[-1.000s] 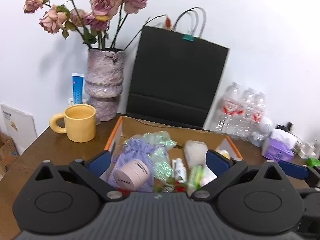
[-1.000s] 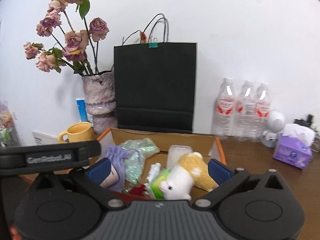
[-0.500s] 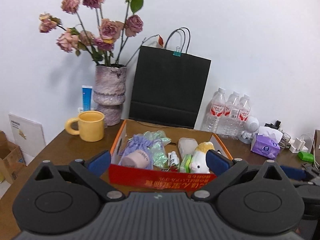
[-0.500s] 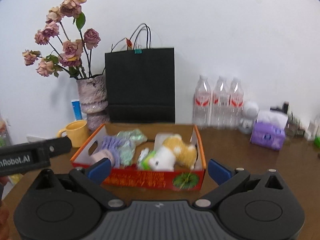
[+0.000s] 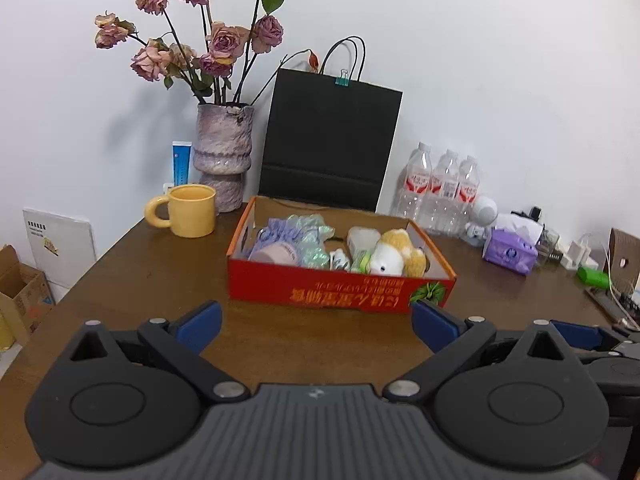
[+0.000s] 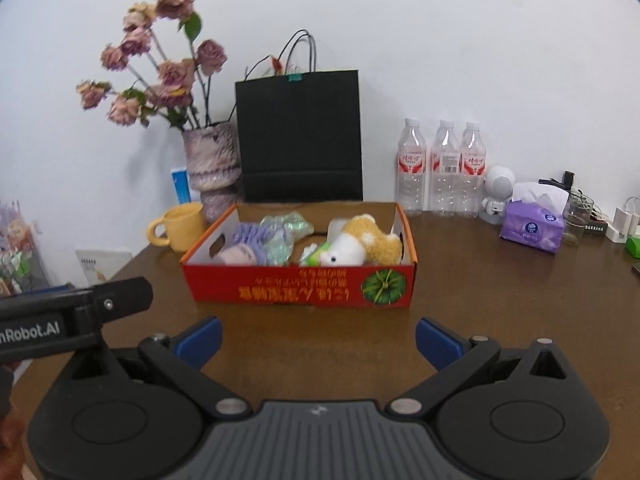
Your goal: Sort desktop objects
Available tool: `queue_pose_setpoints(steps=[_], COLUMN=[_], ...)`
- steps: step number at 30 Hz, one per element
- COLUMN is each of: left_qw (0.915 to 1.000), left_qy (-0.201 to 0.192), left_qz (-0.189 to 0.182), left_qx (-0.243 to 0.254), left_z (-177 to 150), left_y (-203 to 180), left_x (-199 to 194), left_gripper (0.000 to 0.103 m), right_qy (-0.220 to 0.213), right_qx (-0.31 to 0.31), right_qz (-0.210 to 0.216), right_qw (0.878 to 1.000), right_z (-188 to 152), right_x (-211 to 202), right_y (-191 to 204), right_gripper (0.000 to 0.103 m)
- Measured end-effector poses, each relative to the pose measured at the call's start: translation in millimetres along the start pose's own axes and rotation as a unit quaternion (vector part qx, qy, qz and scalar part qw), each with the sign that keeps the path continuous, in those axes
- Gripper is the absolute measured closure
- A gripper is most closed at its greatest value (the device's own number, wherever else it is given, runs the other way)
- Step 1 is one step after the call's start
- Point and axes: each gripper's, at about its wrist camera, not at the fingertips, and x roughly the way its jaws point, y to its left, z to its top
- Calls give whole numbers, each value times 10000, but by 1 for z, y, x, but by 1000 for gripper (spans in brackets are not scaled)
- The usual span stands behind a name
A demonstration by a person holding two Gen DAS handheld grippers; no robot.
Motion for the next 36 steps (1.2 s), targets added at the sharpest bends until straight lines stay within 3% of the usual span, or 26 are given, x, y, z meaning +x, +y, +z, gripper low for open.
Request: queue_pose_setpoints(steps=[11, 23, 36], left_qw=[10000, 9994, 9993], left_qy=[-26, -1, 85], left_qz=[7, 323, 305], left_qx=[75, 112, 217], left_z=[-19, -22, -20], left_y=[1, 6, 7], left_x=[-18, -13, -1], left_gripper=[0, 0, 0], right_qy=[80, 168, 174], right_qx=[-50, 86, 36], right_qz=[-123, -287, -281], right_qw=[9999, 9994, 9994], right_z=[-16, -15, -9], right_x=[-13, -2, 8], right_y=[5, -5, -3], right_gripper=[0, 0, 0])
